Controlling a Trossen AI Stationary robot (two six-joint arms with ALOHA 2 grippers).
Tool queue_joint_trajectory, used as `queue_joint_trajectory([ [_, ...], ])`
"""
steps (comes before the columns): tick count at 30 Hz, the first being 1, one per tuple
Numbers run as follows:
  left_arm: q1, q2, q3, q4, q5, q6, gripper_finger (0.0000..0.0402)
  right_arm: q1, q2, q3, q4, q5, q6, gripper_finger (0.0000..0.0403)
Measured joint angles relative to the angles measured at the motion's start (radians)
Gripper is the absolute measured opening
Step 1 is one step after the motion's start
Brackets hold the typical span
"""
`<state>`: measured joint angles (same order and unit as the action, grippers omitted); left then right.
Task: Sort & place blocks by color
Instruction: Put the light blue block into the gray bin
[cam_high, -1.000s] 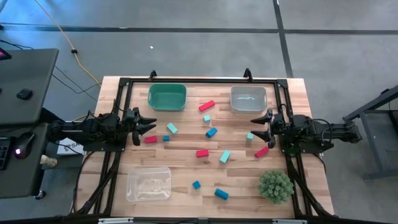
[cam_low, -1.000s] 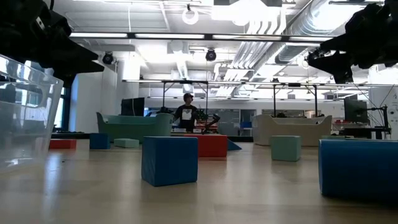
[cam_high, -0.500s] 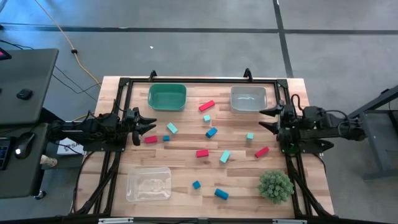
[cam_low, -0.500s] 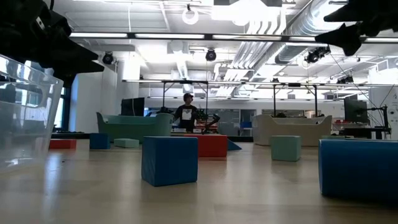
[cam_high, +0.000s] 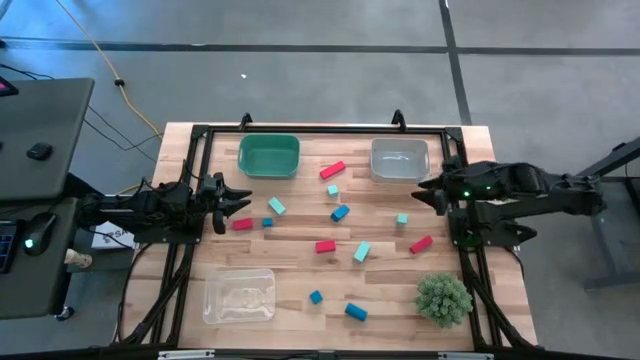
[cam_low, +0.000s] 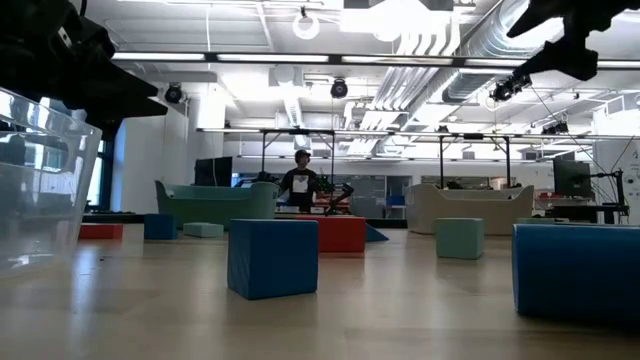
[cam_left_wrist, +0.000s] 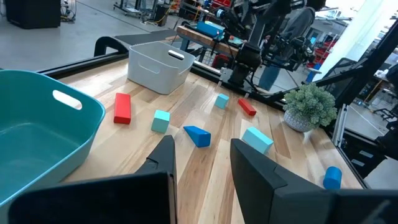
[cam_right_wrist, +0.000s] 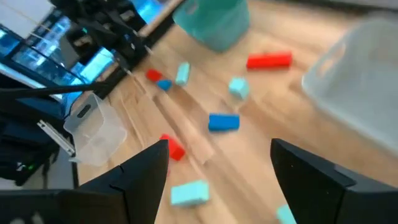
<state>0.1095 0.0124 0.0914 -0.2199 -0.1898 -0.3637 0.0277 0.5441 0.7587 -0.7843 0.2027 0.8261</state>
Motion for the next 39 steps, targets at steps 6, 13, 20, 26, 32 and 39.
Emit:
queue_joint_trajectory([
  [6,0.0,0.0,0.0,0.0,0.0,0.0,0.0076,0.0,0.109,0.003,-0.062,-0.027,0.2,0.0271],
  [13,0.0,0.0,0.0,0.0,0.0,0.0,0.0076,0.0,0.233,0.003,-0.099,-0.032,0.308,0.0271],
  [20,0.0,0.0,0.0,0.0,0.0,0.0,0.0076,0.0,0.346,0.003,-0.099,-0.054,0.442,0.0271],
  [26,0.0,0.0,0.0,0.0,0.0,0.0,0.0076,0.0,0.438,0.003,-0.123,-0.054,0.535,0.0271],
  [32,0.0,0.0,0.0,0.0,0.0,0.0,0.0076,0.0,0.535,0.003,-0.16,-0.054,0.598,0.0271],
  [39,0.0,0.0,0.0,0.0,0.0,0.0,0.0076,0.0,0.644,0.003,-0.161,-0.057,0.64,0.0271],
])
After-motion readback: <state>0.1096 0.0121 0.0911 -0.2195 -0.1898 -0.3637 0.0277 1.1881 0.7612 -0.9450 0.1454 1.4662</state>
